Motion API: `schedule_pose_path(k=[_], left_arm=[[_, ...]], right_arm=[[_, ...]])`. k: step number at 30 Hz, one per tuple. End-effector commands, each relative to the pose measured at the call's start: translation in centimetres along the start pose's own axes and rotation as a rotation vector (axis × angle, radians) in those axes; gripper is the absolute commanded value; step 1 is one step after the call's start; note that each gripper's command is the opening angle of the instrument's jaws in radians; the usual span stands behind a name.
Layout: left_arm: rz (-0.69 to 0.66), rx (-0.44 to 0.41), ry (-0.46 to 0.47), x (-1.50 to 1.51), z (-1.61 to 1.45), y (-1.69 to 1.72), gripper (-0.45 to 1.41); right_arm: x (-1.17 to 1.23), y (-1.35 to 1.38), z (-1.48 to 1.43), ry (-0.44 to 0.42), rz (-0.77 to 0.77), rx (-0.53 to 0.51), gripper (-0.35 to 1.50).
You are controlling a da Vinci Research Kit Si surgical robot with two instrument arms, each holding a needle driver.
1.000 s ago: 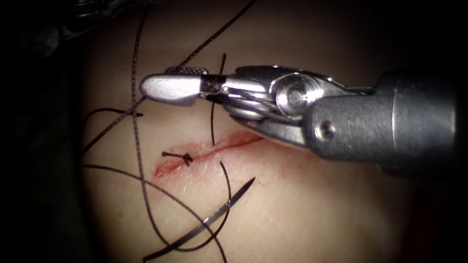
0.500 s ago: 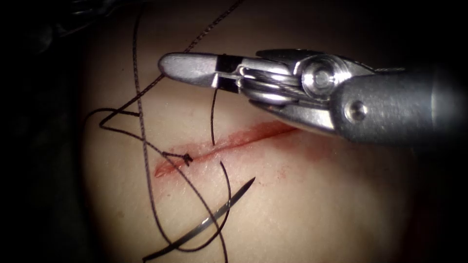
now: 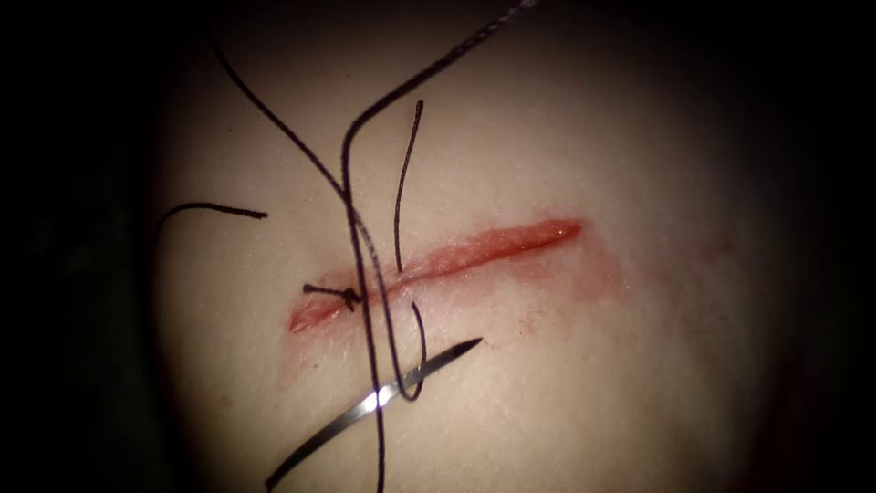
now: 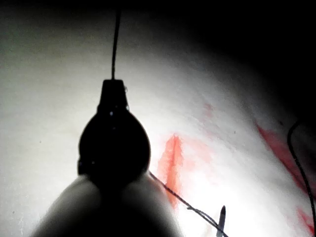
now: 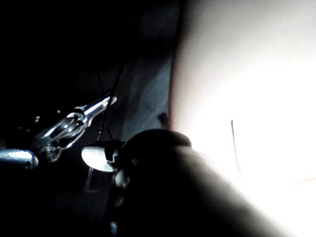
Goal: Wound Closure
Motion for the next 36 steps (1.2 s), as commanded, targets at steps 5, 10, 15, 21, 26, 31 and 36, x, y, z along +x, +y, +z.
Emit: schedule_pose_path(k=[5,10,15,21,26,31,36], left_arm=[[0.028,0.060,0.005,0.00,-0.01,-0.04,-0.45],[0.076,0.119,0.010,0.01,-0.05,-0.07,-0.45],[0.055,0.089,-0.005,0.01,-0.05,-0.05,-0.45],[0.007,-0.020,0.055,0.14,-0.11,0.03,-0.45],[-0.095,-0.266,0.130,0.21,-0.08,0.15,-0.45],[-0.206,-0.447,0.183,0.22,-0.03,0.23,-0.45],[-0.214,-0.513,0.160,0.15,0.05,0.34,-0.45]], right_arm=[[0.25,-0.14,-0.17,-0.009,-0.127,0.012,-0.35],[0.37,-0.14,-0.42,0.006,-0.174,-0.027,-0.35],[0.36,-0.04,-0.58,-0.052,-0.198,-0.081,-0.35],[0.10,0.15,-0.95,-0.208,-0.247,-0.192,-0.35],[-0.38,0.49,-1.10,-0.372,-0.311,-0.282,-0.35],[-0.71,0.85,-1.27,-0.444,-0.359,-0.306,0.05],[-0.48,0.96,-1.31,-0.436,-0.419,-0.300,0.51]])
